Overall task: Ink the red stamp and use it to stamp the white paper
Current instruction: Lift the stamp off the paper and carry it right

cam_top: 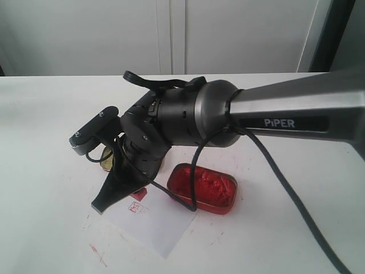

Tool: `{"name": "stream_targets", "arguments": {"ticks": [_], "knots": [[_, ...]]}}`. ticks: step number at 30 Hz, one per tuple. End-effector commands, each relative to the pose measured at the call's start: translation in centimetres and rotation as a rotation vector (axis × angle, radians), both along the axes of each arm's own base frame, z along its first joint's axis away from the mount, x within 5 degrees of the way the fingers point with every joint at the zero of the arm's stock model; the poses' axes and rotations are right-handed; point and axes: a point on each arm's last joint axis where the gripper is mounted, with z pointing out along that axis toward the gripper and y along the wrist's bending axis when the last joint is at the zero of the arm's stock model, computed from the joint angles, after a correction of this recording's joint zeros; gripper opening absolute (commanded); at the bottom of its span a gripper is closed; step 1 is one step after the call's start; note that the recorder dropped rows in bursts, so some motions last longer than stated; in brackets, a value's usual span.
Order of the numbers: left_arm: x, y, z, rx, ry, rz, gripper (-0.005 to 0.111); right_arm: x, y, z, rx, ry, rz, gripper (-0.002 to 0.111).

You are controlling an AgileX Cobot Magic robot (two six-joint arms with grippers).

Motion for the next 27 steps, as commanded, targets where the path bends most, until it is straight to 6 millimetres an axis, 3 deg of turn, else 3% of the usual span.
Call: {"name": "stream_targets", "arguments": {"ticks": [1, 14, 27], "knots": [[0.0, 0.0, -0.1, -0.011, -0.001, 0.004, 0.000, 0.7, -0.7, 0.9, 0.035, -0.010, -0.026, 0.000], [0.0, 0.0, -0.1, -0.011, -0.001, 0.004, 0.000, 5.4, -5.1, 1.7, 0.248, 0.149, -0.252, 0.000], [0.0, 0.0, -0.1, -0.011, -0.001, 0.004, 0.000, 9.9, -11.2, 2.2, 0.423, 0.246, -0.395, 0.000]]}}
